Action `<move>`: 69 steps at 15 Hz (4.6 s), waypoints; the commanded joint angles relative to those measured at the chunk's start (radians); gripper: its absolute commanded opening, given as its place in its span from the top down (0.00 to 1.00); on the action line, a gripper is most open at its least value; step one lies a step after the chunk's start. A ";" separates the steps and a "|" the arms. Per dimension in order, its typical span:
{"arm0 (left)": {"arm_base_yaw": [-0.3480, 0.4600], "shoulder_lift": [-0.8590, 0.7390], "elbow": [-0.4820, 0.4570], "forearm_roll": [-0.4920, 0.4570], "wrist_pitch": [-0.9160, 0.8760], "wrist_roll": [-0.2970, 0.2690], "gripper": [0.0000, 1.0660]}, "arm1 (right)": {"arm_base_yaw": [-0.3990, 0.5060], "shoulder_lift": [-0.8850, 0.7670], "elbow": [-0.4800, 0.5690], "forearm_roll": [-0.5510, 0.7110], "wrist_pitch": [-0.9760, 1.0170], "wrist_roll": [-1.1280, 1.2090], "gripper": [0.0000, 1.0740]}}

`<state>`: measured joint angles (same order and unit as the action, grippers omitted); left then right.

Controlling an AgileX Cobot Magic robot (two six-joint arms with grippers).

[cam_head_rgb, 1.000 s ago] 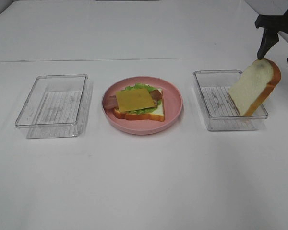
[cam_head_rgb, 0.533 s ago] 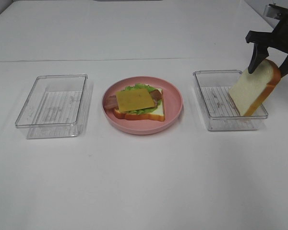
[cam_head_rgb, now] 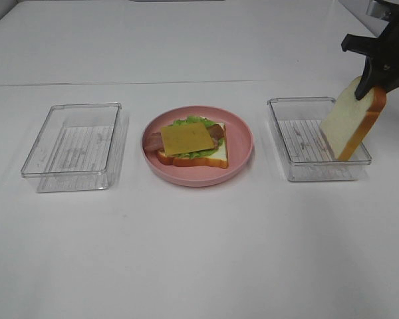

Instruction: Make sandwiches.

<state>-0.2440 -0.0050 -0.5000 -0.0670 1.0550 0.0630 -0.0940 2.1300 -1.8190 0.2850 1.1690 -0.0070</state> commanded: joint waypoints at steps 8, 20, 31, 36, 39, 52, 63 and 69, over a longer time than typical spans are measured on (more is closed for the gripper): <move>-0.002 -0.023 0.001 -0.004 -0.009 0.000 0.13 | 0.113 -0.105 0.066 0.447 -0.009 -0.174 1.00; -0.002 -0.023 0.001 -0.004 -0.009 0.000 0.13 | 0.339 0.118 0.142 0.842 -0.309 -0.214 1.00; -0.002 -0.023 0.001 -0.004 -0.009 0.000 0.13 | 0.339 0.153 0.142 0.654 -0.308 -0.082 0.51; -0.002 -0.023 0.001 -0.004 -0.009 0.000 0.13 | 0.339 0.089 0.137 0.448 -0.258 -0.081 0.23; -0.002 -0.023 0.001 -0.004 -0.009 0.000 0.13 | 0.339 -0.009 0.137 0.222 -0.130 -0.077 0.23; -0.002 -0.023 0.001 -0.008 -0.009 0.000 0.13 | 0.339 -0.745 0.566 -0.110 0.018 -0.025 0.24; -0.002 -0.023 0.001 -0.008 -0.009 0.000 0.13 | 0.339 -1.696 1.220 -0.226 -0.017 -0.025 0.24; -0.002 -0.020 0.001 -0.008 -0.009 0.000 0.13 | 0.339 -2.038 1.315 -0.214 -0.107 -0.058 0.24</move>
<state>-0.2440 -0.0050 -0.5000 -0.0680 1.0550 0.0630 0.2450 0.1040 -0.5080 0.0710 1.0720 -0.0540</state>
